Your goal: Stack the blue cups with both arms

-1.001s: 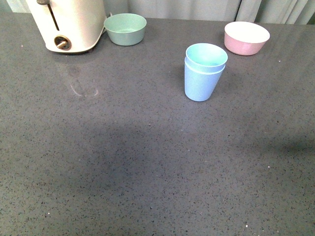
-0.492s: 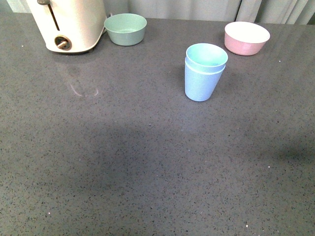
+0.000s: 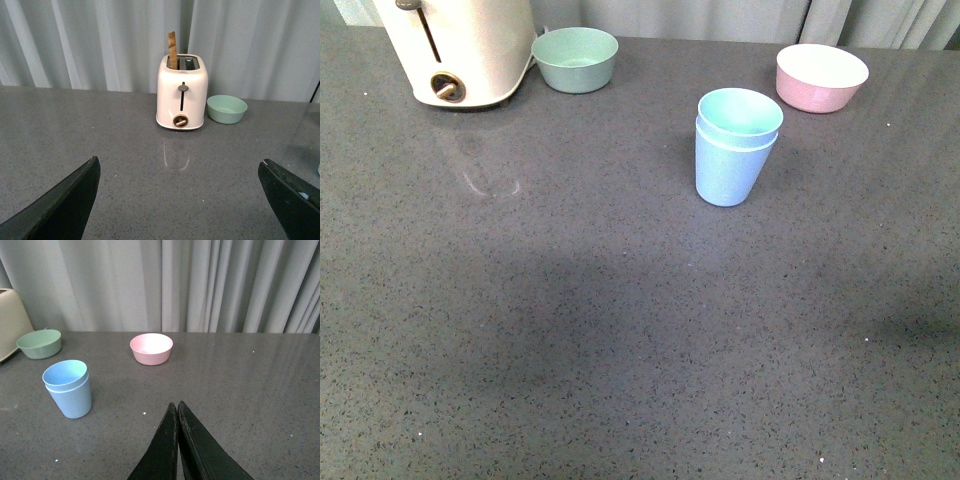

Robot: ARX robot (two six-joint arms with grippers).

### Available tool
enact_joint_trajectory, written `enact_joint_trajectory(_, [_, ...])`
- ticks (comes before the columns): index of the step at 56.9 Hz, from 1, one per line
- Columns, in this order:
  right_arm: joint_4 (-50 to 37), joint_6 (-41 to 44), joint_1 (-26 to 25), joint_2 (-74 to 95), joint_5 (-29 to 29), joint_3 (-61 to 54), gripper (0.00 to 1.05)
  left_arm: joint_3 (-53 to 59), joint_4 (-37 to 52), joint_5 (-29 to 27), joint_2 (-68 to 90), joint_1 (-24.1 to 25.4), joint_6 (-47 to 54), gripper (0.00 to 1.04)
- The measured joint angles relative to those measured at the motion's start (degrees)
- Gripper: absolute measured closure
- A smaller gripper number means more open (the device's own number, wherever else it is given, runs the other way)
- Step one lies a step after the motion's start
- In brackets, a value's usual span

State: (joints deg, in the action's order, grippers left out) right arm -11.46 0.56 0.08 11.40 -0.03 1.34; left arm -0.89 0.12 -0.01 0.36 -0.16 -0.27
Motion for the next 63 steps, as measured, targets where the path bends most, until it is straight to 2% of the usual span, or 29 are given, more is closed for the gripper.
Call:
enact_joint_trajectory(7, [1.70, 0.00, 0.00, -1.64, 0.00, 0.00, 1.03, 0.00, 0.00, 0.00, 0.00, 0.00, 0.02, 0.09])
enact_joint_trajectory(13, [10.60, -0.02, 0.00, -8.96, 0.07, 0.02, 1.03, 0.00, 0.00, 0.00, 0.00, 0.00, 0.02, 0.09])
enact_joint_trajectory(39, [11.34, 0.02, 0.00, -11.04, 0.02, 0.02, 1.01, 0.00, 0.00, 0.00, -0.02, 0.00, 0.02, 0.09])
enact_joint_trajectory(46, [11.34, 0.00, 0.00, -11.04, 0.02, 0.02, 0.82, 0.00, 0.00, 0.00, 0.00, 0.00, 0.02, 0.09])
enact_joint_trajectory(52, [11.34, 0.00, 0.00, -11.04, 0.02, 0.02, 0.59, 0.00, 0.00, 0.00, 0.00, 0.00, 0.02, 0.09])
enact_joint_trajectory(63, [11.37, 0.00, 0.00, -11.04, 0.02, 0.02, 0.29, 0.00, 0.00, 0.00, -0.02, 0.00, 0.02, 0.09])
